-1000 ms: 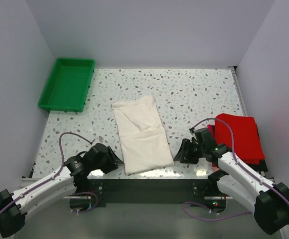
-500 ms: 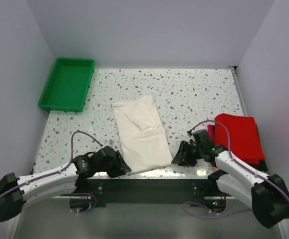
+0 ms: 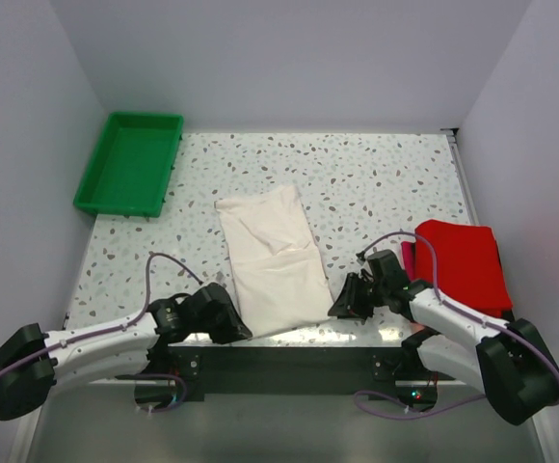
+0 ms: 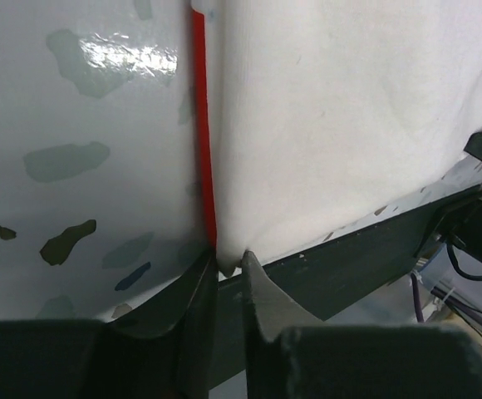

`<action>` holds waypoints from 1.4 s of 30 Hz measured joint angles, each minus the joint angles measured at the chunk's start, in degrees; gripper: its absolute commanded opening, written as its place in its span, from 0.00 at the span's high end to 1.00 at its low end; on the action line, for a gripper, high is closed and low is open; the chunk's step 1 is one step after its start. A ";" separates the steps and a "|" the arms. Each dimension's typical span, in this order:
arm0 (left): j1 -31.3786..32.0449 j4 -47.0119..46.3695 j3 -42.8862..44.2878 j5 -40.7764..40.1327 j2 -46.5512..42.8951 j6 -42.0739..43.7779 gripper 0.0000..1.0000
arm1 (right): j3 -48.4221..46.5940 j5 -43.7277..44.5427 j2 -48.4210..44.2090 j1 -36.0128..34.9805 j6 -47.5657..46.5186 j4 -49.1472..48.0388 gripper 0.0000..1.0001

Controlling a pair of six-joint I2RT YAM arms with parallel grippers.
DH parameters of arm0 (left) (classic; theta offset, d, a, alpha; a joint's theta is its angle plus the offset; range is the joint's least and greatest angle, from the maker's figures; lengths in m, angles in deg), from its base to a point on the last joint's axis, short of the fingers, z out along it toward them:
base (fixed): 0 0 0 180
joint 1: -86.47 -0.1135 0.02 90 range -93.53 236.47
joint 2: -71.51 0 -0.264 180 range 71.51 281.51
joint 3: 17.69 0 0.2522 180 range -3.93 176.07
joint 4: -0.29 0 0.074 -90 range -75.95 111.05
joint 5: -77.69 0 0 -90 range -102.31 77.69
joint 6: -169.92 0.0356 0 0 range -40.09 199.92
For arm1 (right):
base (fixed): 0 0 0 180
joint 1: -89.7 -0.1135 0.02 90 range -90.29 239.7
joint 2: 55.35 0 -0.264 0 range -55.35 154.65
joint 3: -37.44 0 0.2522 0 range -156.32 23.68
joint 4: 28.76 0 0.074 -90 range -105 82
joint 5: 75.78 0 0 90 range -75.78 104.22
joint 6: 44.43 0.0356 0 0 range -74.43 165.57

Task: Fold and stack the t-shirts
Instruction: Fold the tshirt

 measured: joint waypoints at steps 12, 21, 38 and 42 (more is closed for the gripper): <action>0.28 5.68 3.23 -2.97 -2.05 2.43 1.00 | 0.20 0.20 -7.74 -0.31 -0.26 4.76 1.00; 0.28 12.98 12.22 -5.68 -8.33 4.85 1.00 | -7.58 0.85 -13.62 -0.31 -1.92 14.73 1.00; -23.54 9.51 30.47 -8.13 8.20 22.43 1.00 | -41.33 6.73 18.03 -0.02 -3.08 13.22 1.00; -30.12 4.24 34.53 -4.66 17.42 25.07 1.00 | -53.81 6.75 29.81 1.09 -3.67 12.96 1.00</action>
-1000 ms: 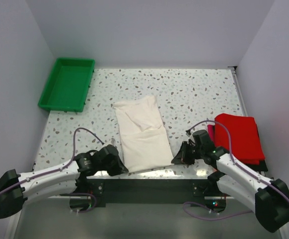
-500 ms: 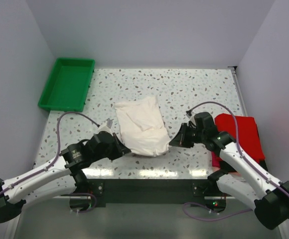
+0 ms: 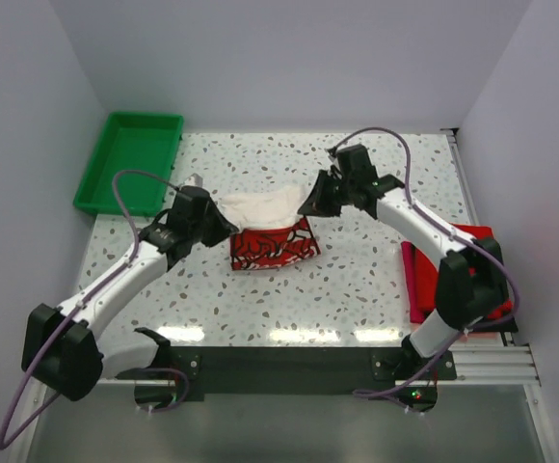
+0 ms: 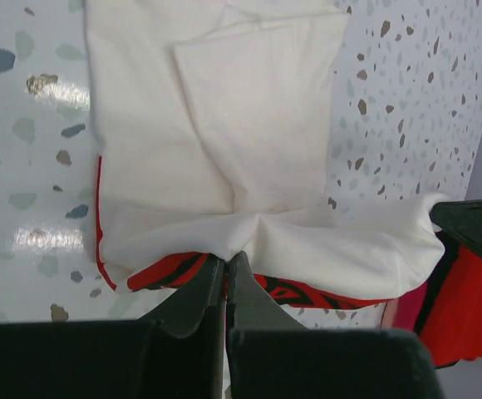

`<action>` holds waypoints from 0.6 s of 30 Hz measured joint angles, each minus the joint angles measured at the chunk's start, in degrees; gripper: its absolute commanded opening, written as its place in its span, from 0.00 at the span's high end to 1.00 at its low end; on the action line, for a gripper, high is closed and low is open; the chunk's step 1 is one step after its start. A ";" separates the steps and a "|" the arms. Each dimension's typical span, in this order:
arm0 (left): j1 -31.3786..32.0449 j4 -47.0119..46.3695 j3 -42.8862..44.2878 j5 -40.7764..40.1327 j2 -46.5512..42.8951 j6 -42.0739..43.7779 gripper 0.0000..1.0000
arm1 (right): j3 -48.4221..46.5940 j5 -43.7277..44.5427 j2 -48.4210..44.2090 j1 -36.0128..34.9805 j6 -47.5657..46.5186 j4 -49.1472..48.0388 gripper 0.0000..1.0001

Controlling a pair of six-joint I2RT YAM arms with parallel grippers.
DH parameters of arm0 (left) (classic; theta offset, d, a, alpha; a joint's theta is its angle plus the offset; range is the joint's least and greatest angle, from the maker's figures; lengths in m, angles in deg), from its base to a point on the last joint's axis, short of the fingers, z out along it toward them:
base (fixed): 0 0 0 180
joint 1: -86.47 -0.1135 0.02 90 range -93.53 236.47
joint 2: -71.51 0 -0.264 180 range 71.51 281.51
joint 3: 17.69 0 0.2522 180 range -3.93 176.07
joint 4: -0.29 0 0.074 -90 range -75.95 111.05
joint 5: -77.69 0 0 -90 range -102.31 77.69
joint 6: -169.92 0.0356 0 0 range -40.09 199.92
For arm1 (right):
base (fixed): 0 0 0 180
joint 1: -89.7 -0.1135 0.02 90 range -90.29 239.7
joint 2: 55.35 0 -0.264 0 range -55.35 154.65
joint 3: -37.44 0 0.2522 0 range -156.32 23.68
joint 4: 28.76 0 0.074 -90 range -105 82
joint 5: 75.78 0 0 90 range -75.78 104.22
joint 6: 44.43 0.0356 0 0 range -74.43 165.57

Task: Fold and stack the t-shirts
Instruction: Fold the tshirt

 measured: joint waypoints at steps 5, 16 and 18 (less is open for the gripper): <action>-6.62 -6.12 6.27 4.02 10.40 0.92 1.00 | -17.33 -0.57 15.43 2.69 -0.44 0.33 1.00; -19.89 -19.37 26.49 11.76 44.00 0.83 1.00 | -61.99 -5.77 55.80 7.37 1.18 -2.47 0.57; -21.51 -21.55 27.58 12.74 48.63 0.57 1.00 | -67.30 -6.38 61.05 7.63 1.84 -3.89 0.36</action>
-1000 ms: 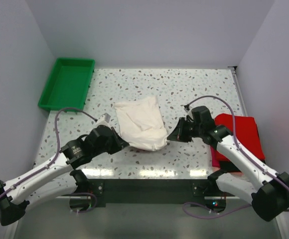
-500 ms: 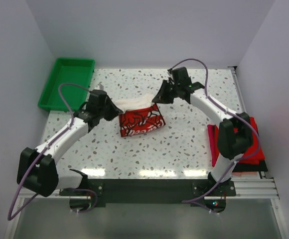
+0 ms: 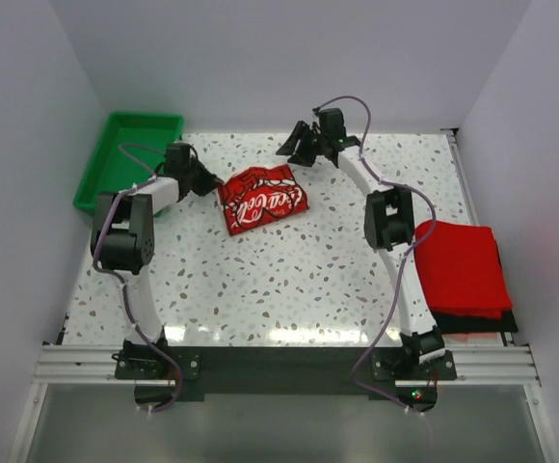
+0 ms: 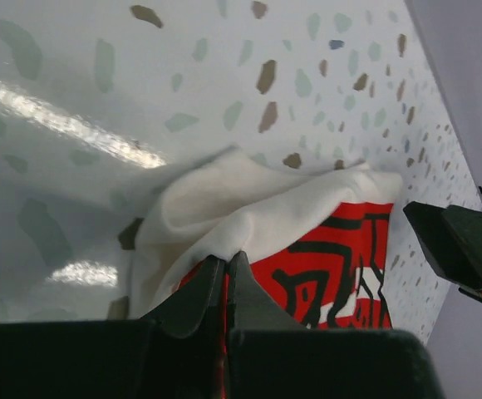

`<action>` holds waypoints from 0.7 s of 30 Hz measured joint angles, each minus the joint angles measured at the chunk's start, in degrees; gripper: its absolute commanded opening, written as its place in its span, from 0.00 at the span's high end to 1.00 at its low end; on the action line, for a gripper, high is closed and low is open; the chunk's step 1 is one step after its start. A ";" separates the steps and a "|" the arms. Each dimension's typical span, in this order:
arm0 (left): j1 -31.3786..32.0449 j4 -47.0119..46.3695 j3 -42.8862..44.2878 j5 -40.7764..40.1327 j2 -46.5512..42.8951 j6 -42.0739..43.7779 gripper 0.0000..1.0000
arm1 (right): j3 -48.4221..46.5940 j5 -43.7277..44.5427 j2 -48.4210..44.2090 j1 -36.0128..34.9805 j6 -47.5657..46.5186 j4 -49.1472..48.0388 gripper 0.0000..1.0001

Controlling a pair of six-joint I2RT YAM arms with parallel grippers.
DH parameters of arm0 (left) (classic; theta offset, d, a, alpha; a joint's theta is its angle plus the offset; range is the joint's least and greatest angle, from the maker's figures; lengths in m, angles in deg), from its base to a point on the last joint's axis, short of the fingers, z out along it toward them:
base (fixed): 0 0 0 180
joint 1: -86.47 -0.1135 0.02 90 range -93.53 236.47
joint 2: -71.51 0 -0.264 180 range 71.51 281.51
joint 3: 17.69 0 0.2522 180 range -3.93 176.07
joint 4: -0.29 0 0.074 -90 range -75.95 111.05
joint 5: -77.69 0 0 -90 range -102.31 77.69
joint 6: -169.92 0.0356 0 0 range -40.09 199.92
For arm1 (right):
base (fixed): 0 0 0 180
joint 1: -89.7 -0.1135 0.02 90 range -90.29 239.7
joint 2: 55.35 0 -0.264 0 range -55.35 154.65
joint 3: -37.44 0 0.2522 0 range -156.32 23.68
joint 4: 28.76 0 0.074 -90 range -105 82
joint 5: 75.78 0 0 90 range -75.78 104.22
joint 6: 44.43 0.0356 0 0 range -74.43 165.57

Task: Fold and stack the t-shirts
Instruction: Fold the tshirt

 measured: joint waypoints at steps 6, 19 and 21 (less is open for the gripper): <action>-2.36 -2.71 4.07 3.52 8.13 -0.74 1.00 | 6.67 1.20 0.37 0.04 -0.85 -6.14 0.30; -1.18 -11.80 -4.20 3.28 5.64 -2.38 1.00 | 40.92 9.44 -21.07 -2.84 -5.46 -13.09 0.30; -0.11 -12.79 -7.17 2.78 3.80 -3.02 1.00 | 46.53 9.40 -23.65 -3.45 -5.25 -15.39 0.30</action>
